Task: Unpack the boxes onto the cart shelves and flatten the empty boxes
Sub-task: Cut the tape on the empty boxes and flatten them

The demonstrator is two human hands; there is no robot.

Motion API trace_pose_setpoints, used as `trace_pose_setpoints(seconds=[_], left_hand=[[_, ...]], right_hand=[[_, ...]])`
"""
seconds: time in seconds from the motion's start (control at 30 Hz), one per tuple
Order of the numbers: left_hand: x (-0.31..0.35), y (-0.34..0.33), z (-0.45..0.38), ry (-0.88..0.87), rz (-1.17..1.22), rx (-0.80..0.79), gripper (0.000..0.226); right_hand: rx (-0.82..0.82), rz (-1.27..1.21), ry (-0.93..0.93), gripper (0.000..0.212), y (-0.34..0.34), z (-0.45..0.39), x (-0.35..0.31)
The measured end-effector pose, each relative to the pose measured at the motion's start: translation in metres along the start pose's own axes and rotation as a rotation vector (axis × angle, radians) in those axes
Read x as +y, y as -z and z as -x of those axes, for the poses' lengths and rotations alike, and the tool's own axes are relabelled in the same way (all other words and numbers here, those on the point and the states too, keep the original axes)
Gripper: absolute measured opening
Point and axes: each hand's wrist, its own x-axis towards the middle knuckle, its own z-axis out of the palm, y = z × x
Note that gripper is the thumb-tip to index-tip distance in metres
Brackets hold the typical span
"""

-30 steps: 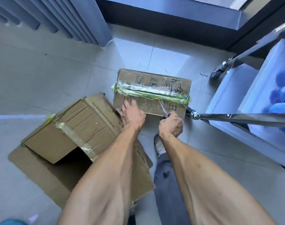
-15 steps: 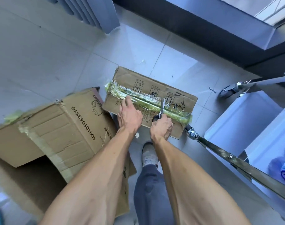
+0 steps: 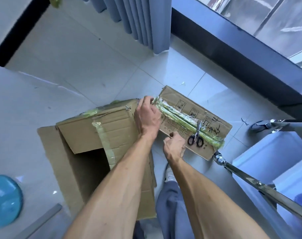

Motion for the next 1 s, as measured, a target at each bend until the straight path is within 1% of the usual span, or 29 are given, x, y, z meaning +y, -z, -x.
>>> trace_pose_setpoints(seconds=[0.07, 0.17, 0.23, 0.3, 0.37, 0.43, 0.5, 0.53, 0.6, 0.63, 0.7, 0.73, 0.77, 0.8, 0.87, 0.93, 1.0], left_hand=[[-0.006, 0.029, -0.013, 0.007, 0.016, 0.068, 0.025], [-0.036, 0.071, -0.018, 0.059, 0.031, 0.154, 0.020], [-0.068, 0.096, -0.011, 0.111, 0.046, 0.196, 0.023], [-0.107, 0.119, 0.005, 0.216, 0.022, 0.194, 0.026], [-0.148, 0.139, 0.025, 0.329, -0.066, 0.127, 0.026], [-0.190, 0.156, 0.053, 0.390, -0.154, 0.007, 0.026], [-0.225, 0.171, 0.082, 0.445, -0.187, -0.124, 0.028], [-0.239, 0.176, 0.095, 0.453, -0.184, -0.182, 0.028], [-0.264, 0.181, 0.116, 0.449, -0.217, -0.347, 0.020], [-0.273, 0.183, 0.123, 0.453, -0.228, -0.452, 0.018], [-0.288, 0.186, 0.134, 0.456, -0.236, -0.645, 0.024], [-0.294, 0.188, 0.138, 0.463, -0.219, -0.723, 0.027], [-0.299, 0.192, 0.143, 0.455, -0.225, -0.764, 0.027], [-0.303, 0.195, 0.147, 0.445, -0.242, -0.784, 0.026], [-0.310, 0.201, 0.155, 0.428, -0.232, -0.775, 0.025], [-0.314, 0.203, 0.163, 0.404, -0.135, -0.710, 0.023], [-0.311, 0.200, 0.167, 0.409, -0.079, -0.664, 0.021]], right_hand=[[-0.012, 0.021, 0.075, 0.023, -0.010, 0.021, -0.016], [0.021, 0.045, 0.213, 0.019, -0.030, 0.055, -0.033], [0.100, 0.062, 0.292, 0.015, -0.044, 0.078, -0.041], [0.198, -0.003, 0.367, 0.012, -0.058, 0.104, -0.045], [0.260, -0.050, 0.449, 0.012, -0.069, 0.130, -0.044], [0.242, 0.039, 0.594, 0.008, -0.083, 0.156, -0.038], [0.144, 0.117, 0.716, 0.002, -0.101, 0.183, -0.030], [0.081, 0.136, 0.758, 0.004, -0.112, 0.195, -0.026], [-0.059, 0.189, 0.810, 0.016, -0.136, 0.217, -0.019], [-0.142, 0.235, 0.800, 0.021, -0.148, 0.225, -0.017], [-0.283, 0.344, 0.706, 0.025, -0.165, 0.234, -0.013], [-0.315, 0.385, 0.636, 0.024, -0.171, 0.235, -0.010], [-0.314, 0.409, 0.558, 0.024, -0.174, 0.235, -0.007], [-0.290, 0.432, 0.488, 0.027, -0.175, 0.235, -0.004], [-0.252, 0.500, 0.431, 0.039, -0.175, 0.232, -0.001], [-0.252, 0.566, 0.402, 0.053, -0.176, 0.232, -0.003], [-0.225, 0.588, 0.294, 0.069, -0.181, 0.236, -0.012]])
